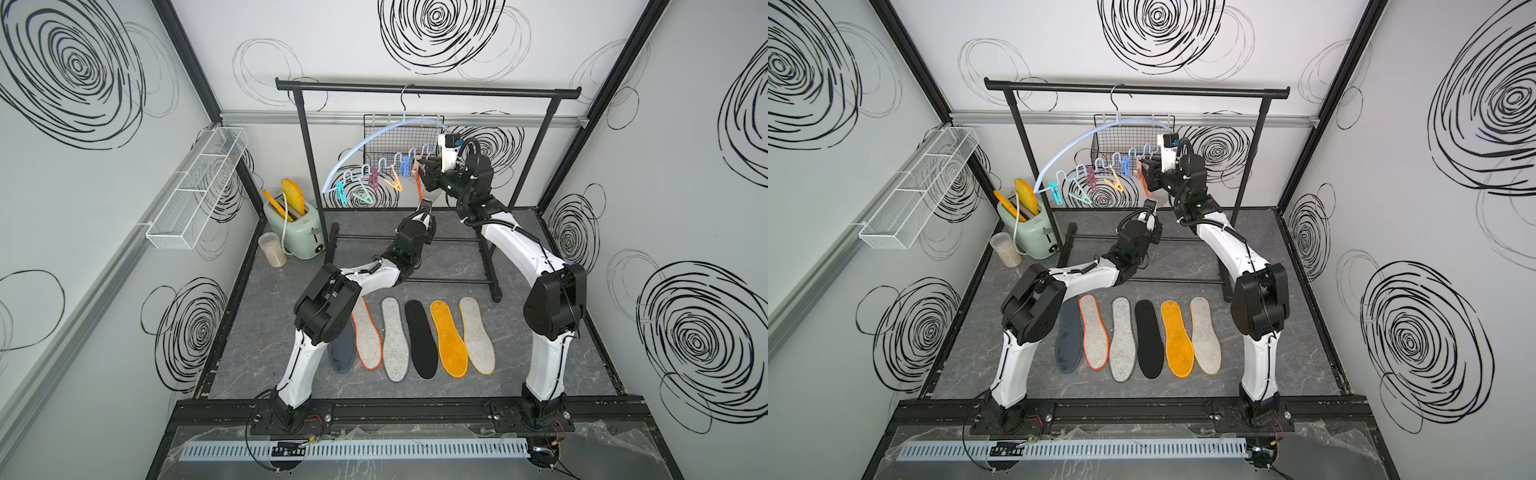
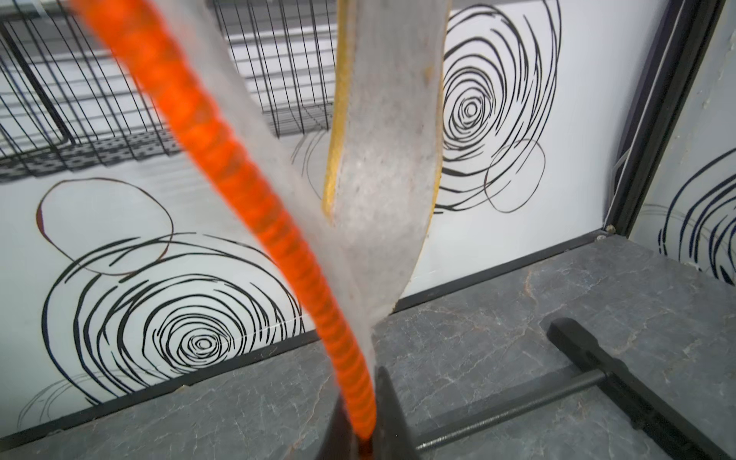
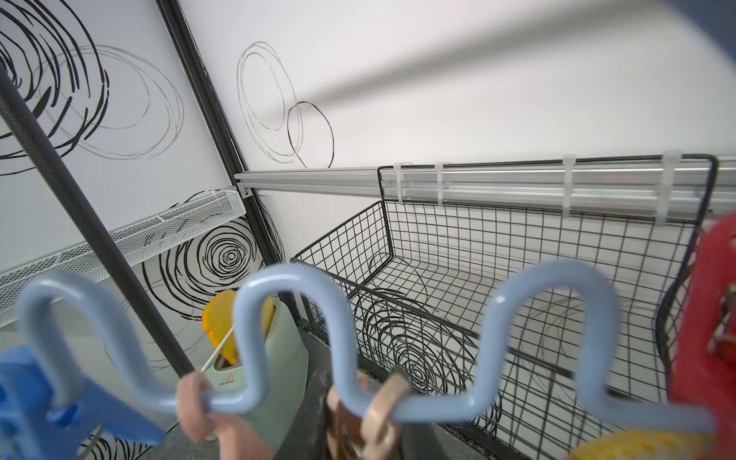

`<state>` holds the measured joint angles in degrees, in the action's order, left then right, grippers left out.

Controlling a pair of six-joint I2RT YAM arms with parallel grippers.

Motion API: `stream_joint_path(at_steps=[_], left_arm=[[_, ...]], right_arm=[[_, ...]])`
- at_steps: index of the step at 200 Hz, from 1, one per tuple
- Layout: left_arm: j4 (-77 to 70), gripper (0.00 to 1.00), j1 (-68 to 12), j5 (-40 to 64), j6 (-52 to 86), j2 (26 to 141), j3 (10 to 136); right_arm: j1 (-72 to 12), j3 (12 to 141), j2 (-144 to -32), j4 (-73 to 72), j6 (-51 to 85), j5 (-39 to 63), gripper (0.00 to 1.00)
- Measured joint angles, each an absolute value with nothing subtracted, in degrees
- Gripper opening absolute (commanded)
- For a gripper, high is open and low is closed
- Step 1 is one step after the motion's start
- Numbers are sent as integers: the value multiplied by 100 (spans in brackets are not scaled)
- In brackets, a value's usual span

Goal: Take the shoe insoles off the hanger
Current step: Open the clamp at the hanger, then place the insole at the center of the board.

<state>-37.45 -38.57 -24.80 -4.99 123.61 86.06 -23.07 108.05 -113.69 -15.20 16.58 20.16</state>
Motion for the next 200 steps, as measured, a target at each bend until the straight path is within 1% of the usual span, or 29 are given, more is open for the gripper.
stream_joint_path(at_steps=[15,22,25,35,40,61,72,100,119,155,200], left_arm=[[-3734,0,-3846,-2484,-399,12331,8326],[-3726,0,-3846,-2493,-346,12328,8204],[-3717,0,-3846,-2493,-329,12326,8158],[-3680,0,-3837,-2495,-255,12322,8012],[-3669,0,-3835,-2495,-220,12307,7935],[-3586,0,-3817,-2497,-78,12084,7555],[-3570,0,-3806,-2495,-12,11878,7345],[-3542,0,-3795,-2493,185,11172,6812],[-3472,0,-3789,-2467,349,10661,6451],[-2897,0,-3776,-2451,731,9891,5780],[-1306,0,-3642,-2357,1328,9118,5179]], right_arm=[[-2305,10805,-11369,-1538,1684,2021,12],[-2305,10805,-11369,-1542,1697,2032,13],[-2305,10805,-11369,-1544,1702,2034,16],[-2303,10805,-11369,-1544,1717,2040,32],[-2300,10805,-11369,-1549,1730,2053,37],[-2298,10805,-11369,-1584,1739,2080,49],[-2287,10805,-11369,-1588,1750,2082,52],[-2244,10722,-11362,-1614,1758,2097,55],[-2180,10357,-11249,-1719,1802,2097,55],[-1992,9137,-10763,-1994,1981,2097,56],[-1723,7441,-9852,-2510,2246,2075,55]])
